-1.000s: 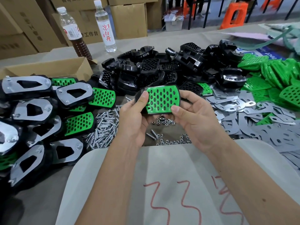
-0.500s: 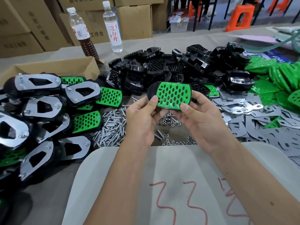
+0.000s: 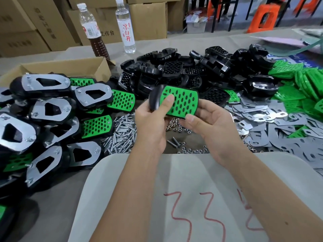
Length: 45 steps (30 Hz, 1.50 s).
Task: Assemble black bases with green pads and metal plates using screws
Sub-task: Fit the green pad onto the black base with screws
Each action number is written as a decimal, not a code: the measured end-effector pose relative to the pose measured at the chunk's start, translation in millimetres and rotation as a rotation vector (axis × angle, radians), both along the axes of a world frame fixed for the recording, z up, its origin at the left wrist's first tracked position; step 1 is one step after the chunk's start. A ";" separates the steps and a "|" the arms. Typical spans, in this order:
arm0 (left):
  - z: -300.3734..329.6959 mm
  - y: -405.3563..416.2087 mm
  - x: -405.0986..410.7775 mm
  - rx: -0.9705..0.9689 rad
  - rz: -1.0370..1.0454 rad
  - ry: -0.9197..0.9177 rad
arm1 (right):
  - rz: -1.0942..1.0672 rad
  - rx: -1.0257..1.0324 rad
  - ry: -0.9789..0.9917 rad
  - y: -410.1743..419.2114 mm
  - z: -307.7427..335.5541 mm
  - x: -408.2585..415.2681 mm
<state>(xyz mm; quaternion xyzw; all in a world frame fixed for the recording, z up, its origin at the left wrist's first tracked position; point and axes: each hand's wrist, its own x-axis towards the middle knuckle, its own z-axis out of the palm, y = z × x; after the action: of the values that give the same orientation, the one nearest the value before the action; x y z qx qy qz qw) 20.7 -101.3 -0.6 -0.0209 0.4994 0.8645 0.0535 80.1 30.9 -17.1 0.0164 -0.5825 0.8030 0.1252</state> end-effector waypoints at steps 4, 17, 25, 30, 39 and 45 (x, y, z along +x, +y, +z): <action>5.3 -22.7 -12.8 0.144 0.207 -0.085 | -0.224 0.974 0.011 -10.4 -6.2 1.1; -6.1 -20.0 -15.3 0.058 0.291 -0.212 | -0.102 1.572 -0.126 -30.9 10.1 7.1; -13.4 -8.4 -7.9 -0.260 0.132 0.037 | -0.432 0.785 -0.063 -5.3 -1.1 -0.5; -16.2 0.3 -1.4 -0.363 0.099 0.116 | -0.370 0.645 -0.199 7.9 -6.4 -4.2; -12.1 4.2 5.0 -0.420 0.014 0.119 | -0.671 0.797 0.100 7.6 -1.7 -2.8; -11.2 8.4 10.8 -0.615 0.021 0.298 | -0.571 0.698 0.145 3.5 -0.2 -2.4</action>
<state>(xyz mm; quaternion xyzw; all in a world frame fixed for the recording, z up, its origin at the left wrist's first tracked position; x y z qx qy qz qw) 31.5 -92.9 -11.8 0.0853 0.7389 0.6673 -0.0377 77.7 34.5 -17.3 -0.0476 -0.7893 0.4885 0.3690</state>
